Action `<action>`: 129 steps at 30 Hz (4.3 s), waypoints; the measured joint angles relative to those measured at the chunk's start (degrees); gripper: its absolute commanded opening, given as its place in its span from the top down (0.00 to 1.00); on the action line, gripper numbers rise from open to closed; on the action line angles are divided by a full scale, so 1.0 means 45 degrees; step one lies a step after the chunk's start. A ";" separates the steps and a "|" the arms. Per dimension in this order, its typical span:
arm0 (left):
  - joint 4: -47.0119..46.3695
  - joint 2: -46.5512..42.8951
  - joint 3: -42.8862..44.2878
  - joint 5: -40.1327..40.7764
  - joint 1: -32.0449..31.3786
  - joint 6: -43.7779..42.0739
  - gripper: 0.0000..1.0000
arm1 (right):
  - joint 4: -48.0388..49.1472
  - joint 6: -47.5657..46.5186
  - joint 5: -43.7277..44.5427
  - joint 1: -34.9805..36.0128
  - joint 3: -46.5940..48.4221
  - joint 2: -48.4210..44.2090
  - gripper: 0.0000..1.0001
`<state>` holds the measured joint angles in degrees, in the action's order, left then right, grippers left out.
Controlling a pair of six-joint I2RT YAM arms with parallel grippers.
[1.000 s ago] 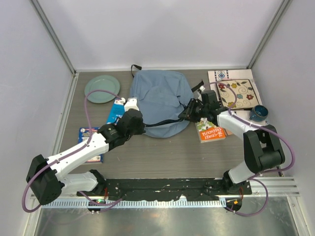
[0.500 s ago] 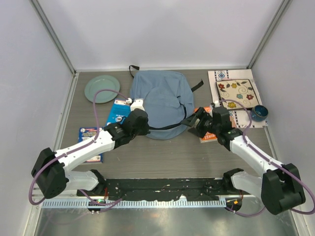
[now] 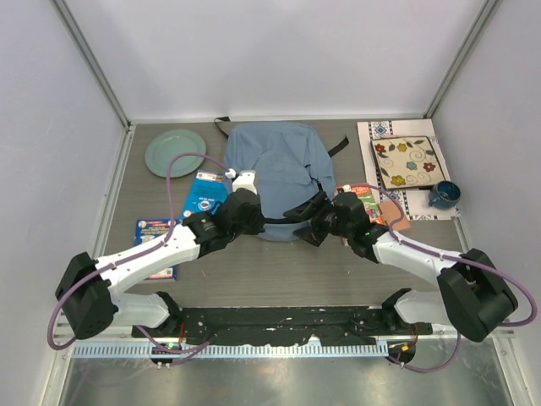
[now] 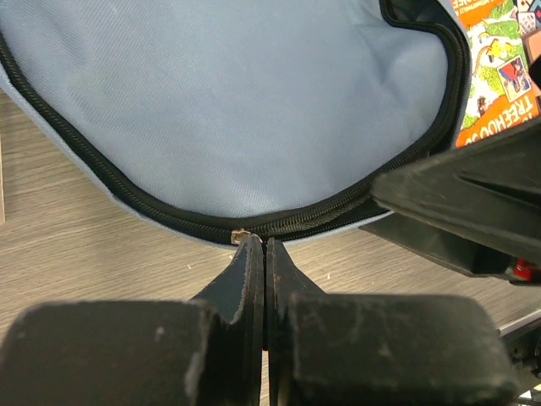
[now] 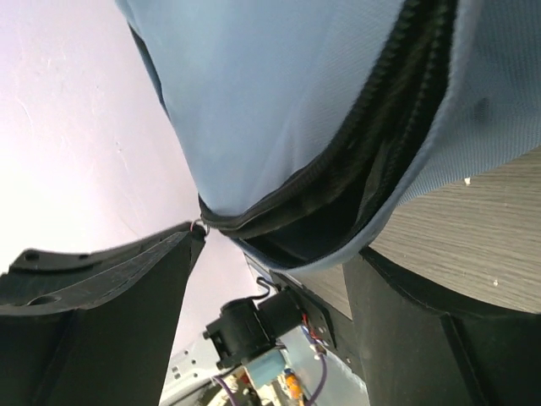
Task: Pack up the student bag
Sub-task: Unzip the student bag at the center of the board.
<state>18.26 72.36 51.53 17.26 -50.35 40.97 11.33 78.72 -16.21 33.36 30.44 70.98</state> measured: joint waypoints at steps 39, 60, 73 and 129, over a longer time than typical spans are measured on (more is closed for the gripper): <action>0.1302 0.0121 0.0636 0.2317 0.1418 -0.1511 1.00 | 0.0457 -0.0442 0.0408 -0.0753 -0.0889 -0.0544 0.99; 0.0389 0.1758 0.1681 0.0063 0.4031 -0.2361 1.00 | 0.0146 -0.1409 0.0733 -0.0753 -0.1205 -0.1802 0.99; -0.0432 0.1802 0.1433 -0.0855 0.4959 -0.3206 1.00 | 0.0325 -0.1957 0.0437 -0.0753 -0.1205 -0.1797 0.99; 0.3711 -0.4158 -0.0413 -0.1807 0.6455 -0.0515 0.00 | -0.9942 -0.6416 0.6659 -0.0481 0.3570 -0.4935 0.16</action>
<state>34.96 53.65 49.67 9.13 -21.30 38.65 -33.41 49.84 13.76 31.20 46.50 48.77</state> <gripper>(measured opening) 0.994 0.836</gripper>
